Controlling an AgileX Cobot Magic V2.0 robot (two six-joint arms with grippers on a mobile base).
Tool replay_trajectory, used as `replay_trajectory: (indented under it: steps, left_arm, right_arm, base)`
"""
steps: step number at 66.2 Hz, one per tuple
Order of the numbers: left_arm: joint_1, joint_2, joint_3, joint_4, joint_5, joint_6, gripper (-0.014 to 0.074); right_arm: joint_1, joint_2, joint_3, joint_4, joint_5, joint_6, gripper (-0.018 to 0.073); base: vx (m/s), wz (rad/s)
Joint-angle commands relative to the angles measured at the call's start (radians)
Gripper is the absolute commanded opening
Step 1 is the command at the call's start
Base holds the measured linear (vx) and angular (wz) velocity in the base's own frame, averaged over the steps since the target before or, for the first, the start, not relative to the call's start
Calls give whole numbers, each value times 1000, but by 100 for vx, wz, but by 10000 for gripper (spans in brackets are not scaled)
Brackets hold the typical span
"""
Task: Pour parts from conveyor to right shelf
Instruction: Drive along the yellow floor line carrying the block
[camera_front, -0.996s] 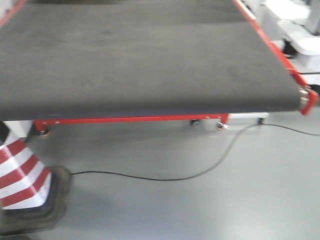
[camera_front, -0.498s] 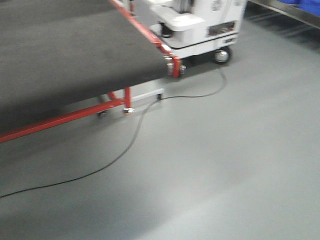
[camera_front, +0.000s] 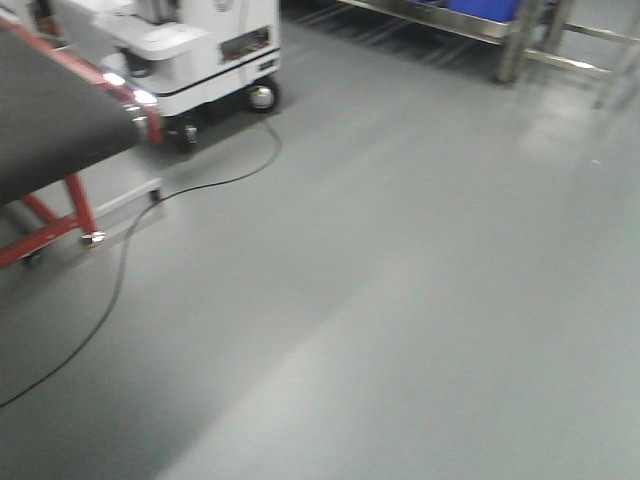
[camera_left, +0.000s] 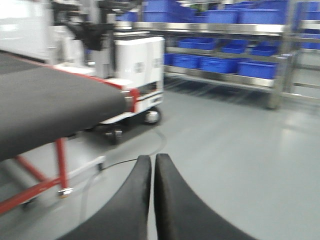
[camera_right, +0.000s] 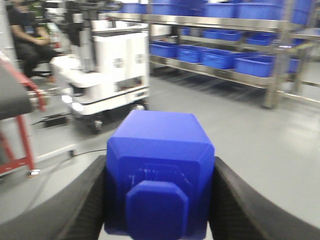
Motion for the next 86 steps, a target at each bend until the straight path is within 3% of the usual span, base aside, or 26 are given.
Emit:
replay_trajectory:
  steps: [1,45,86]
  left_arm:
    - [-5,15,-20,-6,-73,-8,-6]
    - [-5,15,-20,-6,-73,-8,-6]
    - [-5,15,-20,-6,-73,-8,-6]
  right_arm:
    - [2,11,-26,-17,-82,-6,-4]
    - [2,11,-26,-17,-83,-6,-4]
    - [2,11,-26,-17,-82,-6,-4]
  base:
    - [-19,-72]
    - [-14,-67]
    - [7,-63]
